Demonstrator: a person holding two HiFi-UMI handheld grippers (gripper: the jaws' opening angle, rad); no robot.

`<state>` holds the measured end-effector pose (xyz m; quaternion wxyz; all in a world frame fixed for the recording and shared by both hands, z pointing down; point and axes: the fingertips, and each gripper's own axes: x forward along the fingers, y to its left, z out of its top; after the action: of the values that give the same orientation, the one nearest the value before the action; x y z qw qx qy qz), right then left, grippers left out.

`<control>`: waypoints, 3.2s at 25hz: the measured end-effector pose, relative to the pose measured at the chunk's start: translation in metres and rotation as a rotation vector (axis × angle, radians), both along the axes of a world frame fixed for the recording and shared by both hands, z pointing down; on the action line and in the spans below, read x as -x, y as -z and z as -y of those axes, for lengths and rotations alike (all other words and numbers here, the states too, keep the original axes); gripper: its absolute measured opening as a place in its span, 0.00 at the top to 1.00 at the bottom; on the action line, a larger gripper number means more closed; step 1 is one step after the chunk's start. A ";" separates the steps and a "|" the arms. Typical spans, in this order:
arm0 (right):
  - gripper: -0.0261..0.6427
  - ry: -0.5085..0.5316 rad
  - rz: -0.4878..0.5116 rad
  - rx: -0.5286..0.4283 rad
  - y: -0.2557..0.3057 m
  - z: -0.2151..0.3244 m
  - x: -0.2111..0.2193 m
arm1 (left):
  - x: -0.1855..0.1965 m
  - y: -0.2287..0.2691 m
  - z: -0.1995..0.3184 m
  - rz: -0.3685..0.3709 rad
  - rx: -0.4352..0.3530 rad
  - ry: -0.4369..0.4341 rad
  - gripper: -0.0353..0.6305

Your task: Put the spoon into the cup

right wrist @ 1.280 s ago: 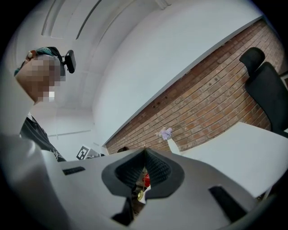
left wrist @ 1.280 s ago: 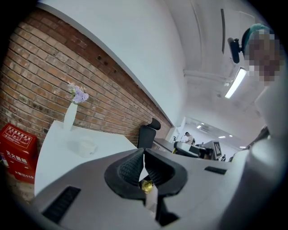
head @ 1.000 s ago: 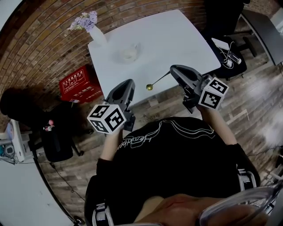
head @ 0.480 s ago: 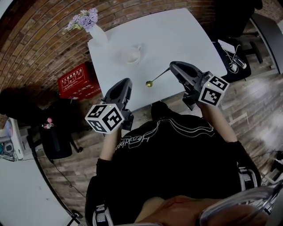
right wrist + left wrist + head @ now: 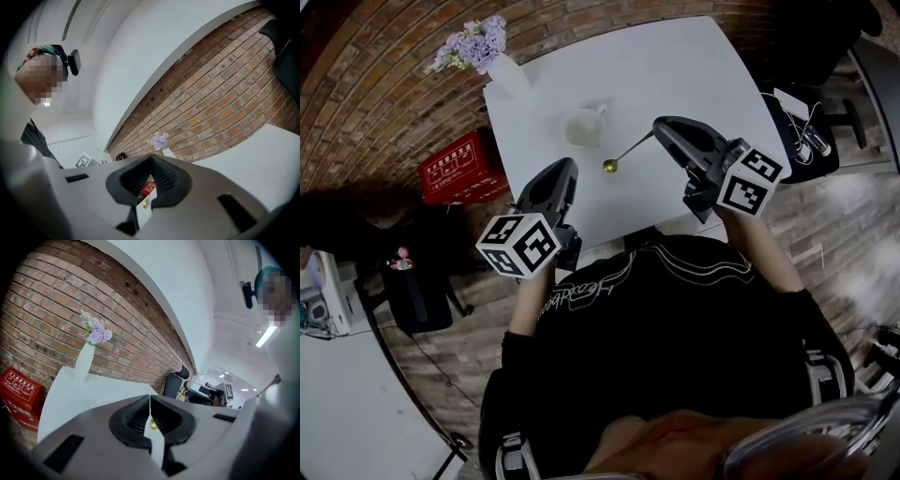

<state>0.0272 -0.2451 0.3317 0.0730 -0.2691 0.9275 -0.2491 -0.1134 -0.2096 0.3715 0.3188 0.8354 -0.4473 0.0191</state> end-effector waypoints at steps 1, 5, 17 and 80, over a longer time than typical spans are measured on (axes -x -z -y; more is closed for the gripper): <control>0.96 0.002 -0.001 0.001 -0.001 0.005 0.002 | 0.001 -0.001 0.004 0.000 0.003 0.002 0.94; 0.96 0.018 -0.007 0.006 -0.003 0.023 0.012 | 0.007 -0.006 0.018 -0.007 0.011 0.012 0.94; 0.96 0.054 -0.031 0.016 -0.015 0.066 0.044 | 0.026 -0.029 0.041 -0.016 0.066 0.048 0.94; 0.96 0.066 -0.203 0.203 -0.178 0.132 0.096 | 0.065 -0.146 0.043 -0.068 0.332 0.170 0.94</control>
<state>-0.0693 -0.3769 0.5099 -0.0571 -0.2685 0.9084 -0.3154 -0.1783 -0.2527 0.5176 0.4677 0.7305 -0.4962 0.0376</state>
